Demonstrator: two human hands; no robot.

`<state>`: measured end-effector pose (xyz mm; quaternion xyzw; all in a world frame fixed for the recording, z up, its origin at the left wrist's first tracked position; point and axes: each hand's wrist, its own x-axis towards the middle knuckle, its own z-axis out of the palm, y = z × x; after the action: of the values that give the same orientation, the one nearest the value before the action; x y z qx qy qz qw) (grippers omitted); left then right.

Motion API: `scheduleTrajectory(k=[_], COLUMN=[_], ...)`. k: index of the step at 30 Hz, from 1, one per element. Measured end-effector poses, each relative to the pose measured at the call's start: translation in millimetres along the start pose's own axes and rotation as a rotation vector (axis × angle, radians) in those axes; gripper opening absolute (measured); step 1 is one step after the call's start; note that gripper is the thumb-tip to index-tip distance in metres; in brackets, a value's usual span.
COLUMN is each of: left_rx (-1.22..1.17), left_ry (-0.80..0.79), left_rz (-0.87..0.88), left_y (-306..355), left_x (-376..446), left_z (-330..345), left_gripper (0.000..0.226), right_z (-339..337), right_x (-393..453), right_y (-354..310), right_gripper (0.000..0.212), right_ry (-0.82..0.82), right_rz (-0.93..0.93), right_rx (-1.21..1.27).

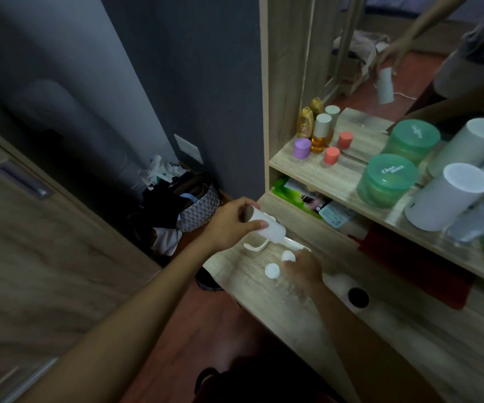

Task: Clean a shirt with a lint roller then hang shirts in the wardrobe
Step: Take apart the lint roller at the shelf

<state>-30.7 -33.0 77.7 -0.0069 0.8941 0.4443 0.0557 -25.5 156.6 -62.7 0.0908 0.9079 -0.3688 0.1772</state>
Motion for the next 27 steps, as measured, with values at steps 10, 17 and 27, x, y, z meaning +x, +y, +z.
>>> scheduleTrajectory(k=[10, 17, 27], left_rx=[-0.029, -0.032, -0.048], left_ry=[-0.03, -0.047, -0.162], left_rz=[-0.035, -0.045, -0.009], left_y=[-22, -40, -76], left_x=[-5, -6, 17], left_z=[-3, -14, -47], left_gripper=[0.036, 0.036, 0.043], right_z=[14, 15, 14], right_x=[2, -2, -5], right_y=[23, 17, -9], right_gripper=[0.038, 0.039, 0.021], right_ry=[0.064, 0.112, 0.296], right_rz=[0.088, 0.2, 0.354], right_rx=[-0.006, 0.122, 0.184])
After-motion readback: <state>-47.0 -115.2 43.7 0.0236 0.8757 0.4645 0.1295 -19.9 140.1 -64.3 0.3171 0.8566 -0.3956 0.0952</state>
